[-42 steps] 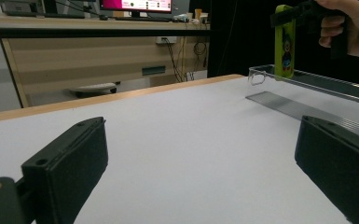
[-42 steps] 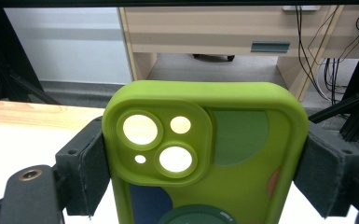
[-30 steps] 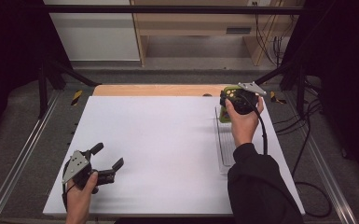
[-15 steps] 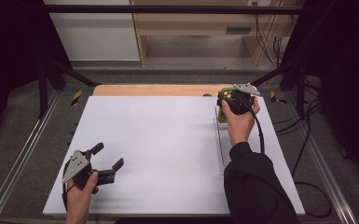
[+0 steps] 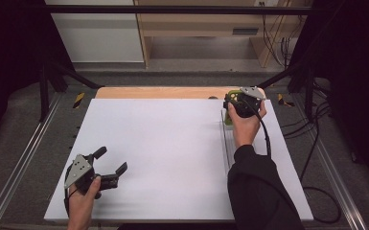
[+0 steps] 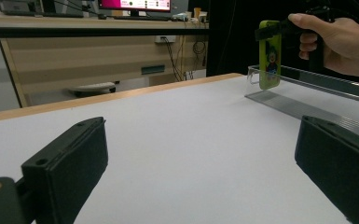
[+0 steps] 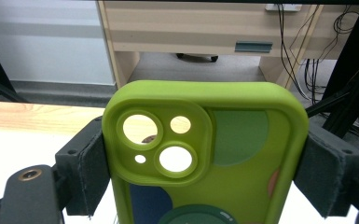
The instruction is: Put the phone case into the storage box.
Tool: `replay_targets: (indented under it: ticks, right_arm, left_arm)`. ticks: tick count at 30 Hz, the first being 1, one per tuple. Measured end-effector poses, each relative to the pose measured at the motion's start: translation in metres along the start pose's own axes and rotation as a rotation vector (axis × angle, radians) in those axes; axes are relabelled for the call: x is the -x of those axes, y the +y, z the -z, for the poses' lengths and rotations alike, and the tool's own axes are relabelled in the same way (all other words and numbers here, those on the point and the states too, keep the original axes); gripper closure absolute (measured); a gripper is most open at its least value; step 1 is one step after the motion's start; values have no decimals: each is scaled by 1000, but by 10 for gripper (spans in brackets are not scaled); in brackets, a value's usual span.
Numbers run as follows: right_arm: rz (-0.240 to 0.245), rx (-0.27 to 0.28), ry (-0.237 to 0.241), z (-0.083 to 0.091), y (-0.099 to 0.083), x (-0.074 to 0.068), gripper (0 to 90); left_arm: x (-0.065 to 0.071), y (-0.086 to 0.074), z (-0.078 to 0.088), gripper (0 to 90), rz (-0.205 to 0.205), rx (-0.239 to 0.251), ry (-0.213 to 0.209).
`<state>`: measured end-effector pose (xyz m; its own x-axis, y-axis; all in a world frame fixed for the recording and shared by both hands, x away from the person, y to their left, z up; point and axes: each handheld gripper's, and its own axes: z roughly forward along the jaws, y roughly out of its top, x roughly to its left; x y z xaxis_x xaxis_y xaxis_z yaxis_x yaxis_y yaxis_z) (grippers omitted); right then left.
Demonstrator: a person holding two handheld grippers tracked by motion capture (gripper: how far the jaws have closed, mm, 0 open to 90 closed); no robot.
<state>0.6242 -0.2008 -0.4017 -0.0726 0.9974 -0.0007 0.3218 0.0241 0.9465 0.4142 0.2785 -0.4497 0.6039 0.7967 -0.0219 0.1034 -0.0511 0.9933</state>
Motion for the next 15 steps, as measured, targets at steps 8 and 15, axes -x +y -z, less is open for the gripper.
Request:
replay_targets:
  ticks: [8, 15]
  right_arm:
    - [-6, 1, -6, -3, -6, -3, 163]
    - [-8, 5, 0, -6, -7, -4, 163]
  left_arm:
    - [0, 0, 0, 21, 1, 0, 0]
    - [0, 0, 1, 21, 0, -1, 0]
